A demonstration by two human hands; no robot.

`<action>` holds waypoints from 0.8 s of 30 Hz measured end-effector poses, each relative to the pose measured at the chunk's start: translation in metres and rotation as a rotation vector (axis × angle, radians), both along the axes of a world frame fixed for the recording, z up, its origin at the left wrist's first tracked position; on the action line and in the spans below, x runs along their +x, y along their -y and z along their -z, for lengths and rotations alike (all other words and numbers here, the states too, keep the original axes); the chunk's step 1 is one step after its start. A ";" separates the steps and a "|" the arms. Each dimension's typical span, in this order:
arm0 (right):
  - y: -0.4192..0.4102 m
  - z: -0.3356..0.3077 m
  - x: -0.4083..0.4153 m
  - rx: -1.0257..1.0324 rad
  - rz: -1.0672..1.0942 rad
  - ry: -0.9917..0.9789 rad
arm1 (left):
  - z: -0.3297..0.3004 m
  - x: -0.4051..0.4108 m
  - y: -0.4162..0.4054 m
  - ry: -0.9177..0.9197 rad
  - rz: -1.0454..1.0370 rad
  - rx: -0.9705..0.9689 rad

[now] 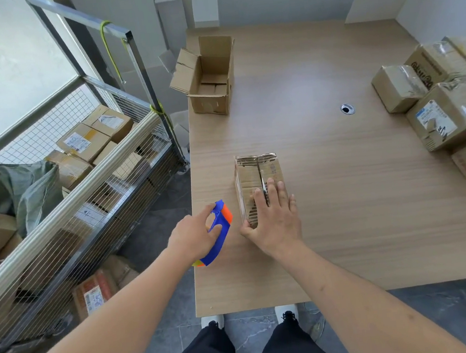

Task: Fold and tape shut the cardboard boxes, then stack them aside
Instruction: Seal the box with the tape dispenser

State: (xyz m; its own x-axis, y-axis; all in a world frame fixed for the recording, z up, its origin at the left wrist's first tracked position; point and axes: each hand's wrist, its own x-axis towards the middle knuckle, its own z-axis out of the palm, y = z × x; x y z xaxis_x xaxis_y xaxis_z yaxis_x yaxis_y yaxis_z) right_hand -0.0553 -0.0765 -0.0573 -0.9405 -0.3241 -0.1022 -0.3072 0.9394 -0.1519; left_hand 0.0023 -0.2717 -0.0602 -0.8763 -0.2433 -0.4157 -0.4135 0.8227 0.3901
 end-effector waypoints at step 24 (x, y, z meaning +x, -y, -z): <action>-0.067 -0.015 -0.032 -0.231 -0.223 0.320 | -0.007 0.000 -0.064 -0.686 0.363 -0.072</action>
State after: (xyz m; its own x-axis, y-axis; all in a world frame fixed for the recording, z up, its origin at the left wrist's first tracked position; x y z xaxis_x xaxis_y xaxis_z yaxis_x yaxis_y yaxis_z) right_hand -0.0874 -0.0090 -0.0425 -0.7781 -0.5632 -0.2780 -0.4014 0.7863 -0.4697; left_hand 0.0018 -0.2073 -0.0532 -0.9618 0.1017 0.2542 0.2006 0.8936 0.4016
